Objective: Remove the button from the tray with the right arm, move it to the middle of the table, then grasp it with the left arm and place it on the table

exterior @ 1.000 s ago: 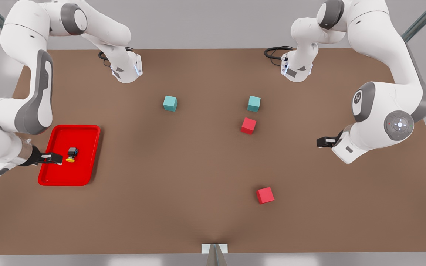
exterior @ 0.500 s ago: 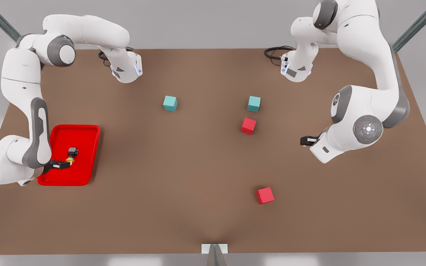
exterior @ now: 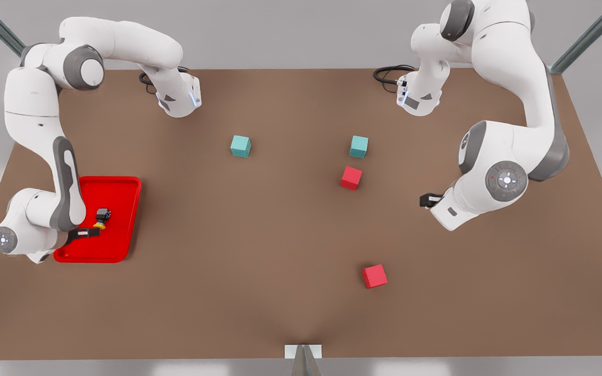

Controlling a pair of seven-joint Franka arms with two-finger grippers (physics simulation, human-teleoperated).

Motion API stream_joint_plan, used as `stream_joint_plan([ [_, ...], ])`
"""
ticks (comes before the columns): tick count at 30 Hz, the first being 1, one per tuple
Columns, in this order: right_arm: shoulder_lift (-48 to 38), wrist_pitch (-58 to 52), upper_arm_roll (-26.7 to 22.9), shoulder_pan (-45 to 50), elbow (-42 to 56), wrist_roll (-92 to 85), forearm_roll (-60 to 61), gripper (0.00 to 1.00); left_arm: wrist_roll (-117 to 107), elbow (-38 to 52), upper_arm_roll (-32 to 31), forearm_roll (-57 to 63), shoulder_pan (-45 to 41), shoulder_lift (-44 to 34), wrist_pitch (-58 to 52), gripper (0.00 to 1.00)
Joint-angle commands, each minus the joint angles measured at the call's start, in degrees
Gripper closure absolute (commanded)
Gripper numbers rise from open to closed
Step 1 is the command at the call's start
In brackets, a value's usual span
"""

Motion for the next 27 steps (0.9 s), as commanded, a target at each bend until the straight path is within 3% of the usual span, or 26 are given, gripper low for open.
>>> stream_joint_plan([
  [1,-3.7,1.9,1.1,0.0,-4.7,-1.8,0.5,0.0,-0.6,-0.8,0.0,0.5,-0.1,-0.5,0.8,0.0],
  [9,-8.0,9.1,1.8,-2.8,-13.8,2.3,-0.5,0.0,-0.5,-2.3,-0.7,0.6,-1.0,-0.7,2.8,0.0],
  [10,-8.5,9.2,2.5,-5.5,-14.9,1.7,-2.5,0.0,-0.5,-2.3,-0.7,0.6,-1.0,-0.8,2.7,0.0],
  [11,-8.9,11.6,7.5,-11.7,-17.3,0.9,-4.7,0.0,-0.4,-2.2,-0.7,0.6,-1.0,-0.9,2.7,0.0],
  [13,-10.8,12.3,8.0,-12.4,-20.6,1.1,-4.8,0.0,-0.5,-2.2,-0.7,0.6,-1.0,-0.9,2.5,0.0],
  [27,-7.2,19.3,8.7,-12.2,-21.1,2.6,-6.1,0.0,-0.5,-2.6,-0.7,0.7,-1.2,0.7,3.3,0.0],
])
